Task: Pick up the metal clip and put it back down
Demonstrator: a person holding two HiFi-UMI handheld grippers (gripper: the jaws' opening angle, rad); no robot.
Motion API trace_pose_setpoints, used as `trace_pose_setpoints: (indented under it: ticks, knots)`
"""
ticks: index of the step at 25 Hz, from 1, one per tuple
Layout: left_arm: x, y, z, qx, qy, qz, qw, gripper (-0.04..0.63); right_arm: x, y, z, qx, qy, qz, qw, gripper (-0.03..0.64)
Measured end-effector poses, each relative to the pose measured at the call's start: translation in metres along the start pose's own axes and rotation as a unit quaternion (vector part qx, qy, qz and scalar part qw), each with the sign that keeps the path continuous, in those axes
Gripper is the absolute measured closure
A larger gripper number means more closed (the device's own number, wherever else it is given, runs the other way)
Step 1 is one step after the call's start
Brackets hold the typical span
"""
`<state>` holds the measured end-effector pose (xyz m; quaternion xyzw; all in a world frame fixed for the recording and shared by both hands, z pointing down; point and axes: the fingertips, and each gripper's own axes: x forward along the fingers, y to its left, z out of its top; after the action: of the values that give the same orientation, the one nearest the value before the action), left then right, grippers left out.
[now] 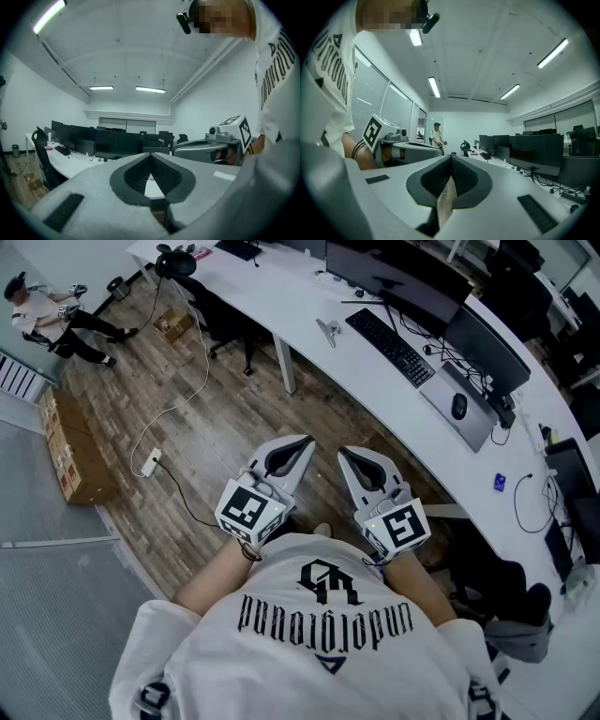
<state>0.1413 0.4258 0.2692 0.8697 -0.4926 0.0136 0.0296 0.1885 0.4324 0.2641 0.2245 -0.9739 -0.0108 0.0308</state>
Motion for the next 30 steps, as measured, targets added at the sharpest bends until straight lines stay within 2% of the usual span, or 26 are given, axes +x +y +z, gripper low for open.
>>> trace_pose_setpoints:
  ticks: [5,8,12,19,30]
  knots:
    - [0.001,0.011,-0.001,-0.011,-0.005,0.006,0.9999,0.583,0.010,-0.003,-0.005,0.010,0.009,0.003,1.000,0.604]
    - [0.001,0.021,-0.001,-0.007,-0.003,0.005,1.0000,0.583,0.024,-0.001,-0.011,0.016,0.023,0.005,1.000,0.606]
    - [0.000,0.043,0.002,-0.006,-0.005,0.004,1.0000,0.583,0.048,-0.003,-0.008,0.020,0.017,0.011,1.000,0.605]
    - [-0.016,0.111,0.008,-0.006,-0.012,0.010,0.9999,0.583,0.117,0.001,0.000,0.013,0.015,0.015,1.000,0.604]
    - [-0.055,0.209,0.005,-0.013,-0.006,-0.024,0.9996,0.583,0.225,0.032,0.009,0.014,0.018,-0.003,1.000,0.604]
